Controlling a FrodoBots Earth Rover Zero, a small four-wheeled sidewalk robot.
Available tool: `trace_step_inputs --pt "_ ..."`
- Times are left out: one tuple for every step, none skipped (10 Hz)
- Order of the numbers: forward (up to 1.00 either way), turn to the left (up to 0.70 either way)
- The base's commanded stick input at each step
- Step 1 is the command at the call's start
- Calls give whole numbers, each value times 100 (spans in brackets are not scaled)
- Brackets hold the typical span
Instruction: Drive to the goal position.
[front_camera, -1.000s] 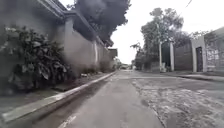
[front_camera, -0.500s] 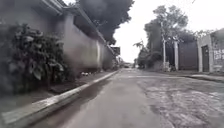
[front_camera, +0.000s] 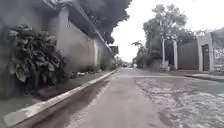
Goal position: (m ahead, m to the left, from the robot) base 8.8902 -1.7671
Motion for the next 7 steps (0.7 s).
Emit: trace_step_inputs --pt "70 -35" --pt "70 -35" --pt "70 -35" --pt "70 -35" --pt "70 -35" --pt "70 -35" --pt "70 -35"
